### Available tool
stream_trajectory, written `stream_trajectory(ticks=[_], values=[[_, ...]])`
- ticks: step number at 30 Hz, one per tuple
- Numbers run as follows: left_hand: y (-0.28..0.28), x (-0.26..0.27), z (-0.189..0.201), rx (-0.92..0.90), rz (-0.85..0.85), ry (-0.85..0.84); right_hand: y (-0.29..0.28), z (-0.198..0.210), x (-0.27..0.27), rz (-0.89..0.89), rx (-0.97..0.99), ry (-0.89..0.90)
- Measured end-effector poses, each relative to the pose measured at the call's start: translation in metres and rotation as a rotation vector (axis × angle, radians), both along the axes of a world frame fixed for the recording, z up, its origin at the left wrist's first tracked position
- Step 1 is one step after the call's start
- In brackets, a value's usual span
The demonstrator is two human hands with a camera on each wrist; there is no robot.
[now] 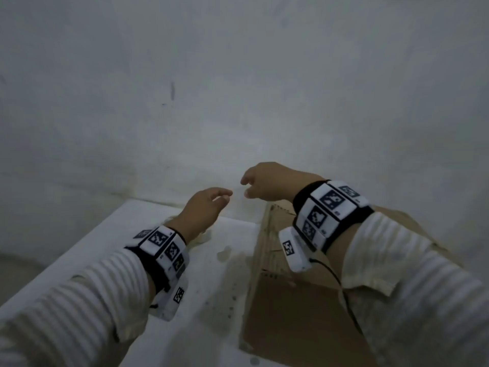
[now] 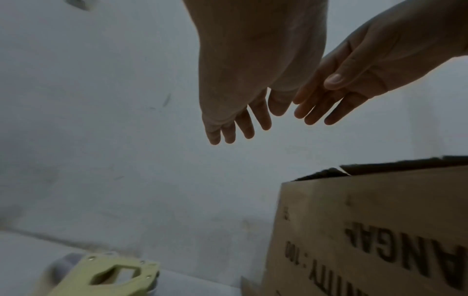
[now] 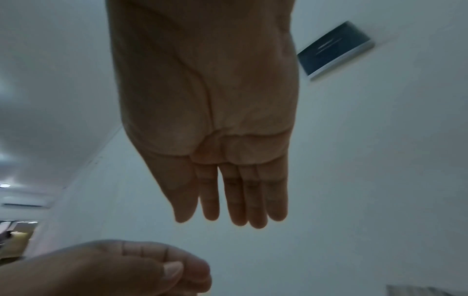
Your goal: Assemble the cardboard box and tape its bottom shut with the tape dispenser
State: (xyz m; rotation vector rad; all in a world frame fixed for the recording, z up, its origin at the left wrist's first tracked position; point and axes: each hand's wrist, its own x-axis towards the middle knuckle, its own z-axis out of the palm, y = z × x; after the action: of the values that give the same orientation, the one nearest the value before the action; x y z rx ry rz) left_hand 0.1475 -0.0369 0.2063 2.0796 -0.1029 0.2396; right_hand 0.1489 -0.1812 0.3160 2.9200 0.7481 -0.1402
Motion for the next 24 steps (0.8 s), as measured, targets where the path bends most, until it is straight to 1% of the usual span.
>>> stream_trajectory(ticks=[3,5,8,9,12,15,18,22,24], values=[[0.033,-0.008,-0.01,-0.123,0.154,0.041,0.049,-0.015,0.002,0.076,0.03,-0.03],[0.052,-0.013,-0.021,-0.158,0.238,0.091,0.079,-0.032,0.008,0.099,0.033,-0.015],[0.081,-0.016,-0.043,-0.142,0.331,0.166,0.12,-0.061,0.017,0.125,0.044,0.019],[0.09,-0.016,-0.051,-0.131,0.354,0.194,0.132,-0.073,0.02,0.109,0.066,0.034],[0.115,-0.01,-0.078,-0.072,0.385,0.295,0.162,-0.122,0.04,0.07,0.074,0.112],[0.143,0.006,-0.111,-0.016,0.377,0.407,0.184,-0.177,0.066,0.032,0.138,0.244],[0.17,0.028,-0.14,0.02,0.329,0.481,0.193,-0.219,0.085,-0.114,0.131,0.332],[0.2,0.061,-0.171,0.064,0.292,0.565,0.198,-0.265,0.103,-0.41,0.245,0.445],[0.21,0.077,-0.184,0.072,0.269,0.596,0.201,-0.283,0.108,-0.499,0.294,0.467]])
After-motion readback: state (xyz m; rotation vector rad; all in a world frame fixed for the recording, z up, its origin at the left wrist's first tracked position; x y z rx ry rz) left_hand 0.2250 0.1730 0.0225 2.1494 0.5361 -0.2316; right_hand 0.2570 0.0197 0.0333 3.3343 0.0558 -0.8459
